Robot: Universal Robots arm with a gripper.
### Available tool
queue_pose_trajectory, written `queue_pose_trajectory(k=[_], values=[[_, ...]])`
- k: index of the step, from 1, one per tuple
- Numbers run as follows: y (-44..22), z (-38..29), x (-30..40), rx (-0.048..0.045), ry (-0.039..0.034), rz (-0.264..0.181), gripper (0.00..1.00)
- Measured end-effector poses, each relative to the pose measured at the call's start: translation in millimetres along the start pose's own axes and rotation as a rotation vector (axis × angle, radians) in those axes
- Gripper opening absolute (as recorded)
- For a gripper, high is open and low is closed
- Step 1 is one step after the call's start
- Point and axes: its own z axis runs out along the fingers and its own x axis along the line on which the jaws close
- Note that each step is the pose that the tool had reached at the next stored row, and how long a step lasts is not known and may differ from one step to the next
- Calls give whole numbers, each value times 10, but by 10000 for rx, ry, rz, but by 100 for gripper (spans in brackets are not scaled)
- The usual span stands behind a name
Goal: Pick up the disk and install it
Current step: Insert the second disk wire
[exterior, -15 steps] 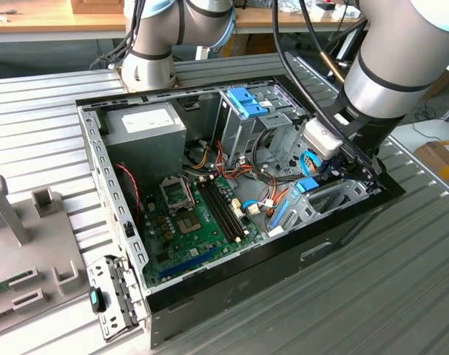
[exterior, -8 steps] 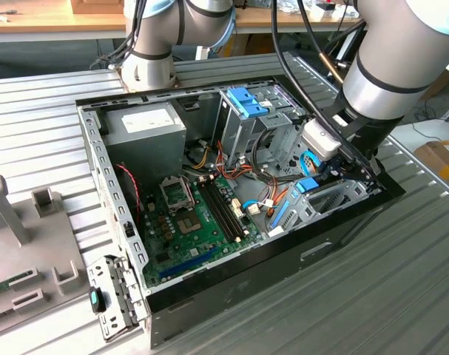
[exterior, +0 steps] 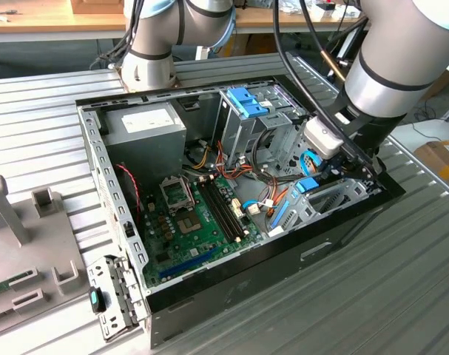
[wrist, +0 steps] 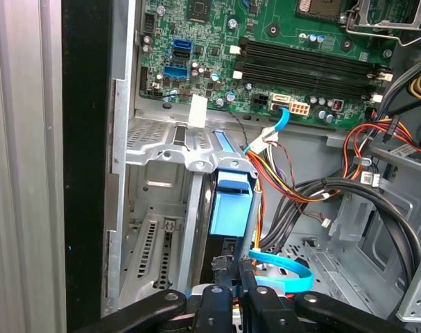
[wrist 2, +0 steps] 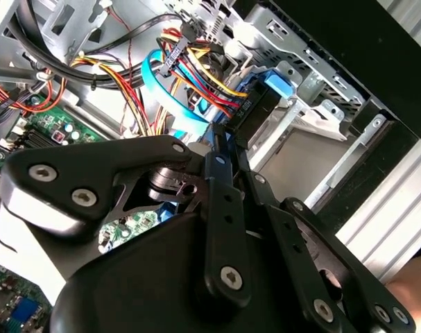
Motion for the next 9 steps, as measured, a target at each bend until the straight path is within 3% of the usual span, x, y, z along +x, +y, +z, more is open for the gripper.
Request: queue_pose_trajectory(k=[2,4,9], values=[[0,1,0,-3,30,9,16],[1,3,0,5,121,199,16],[-1,8,-23,8,152,253,16]])
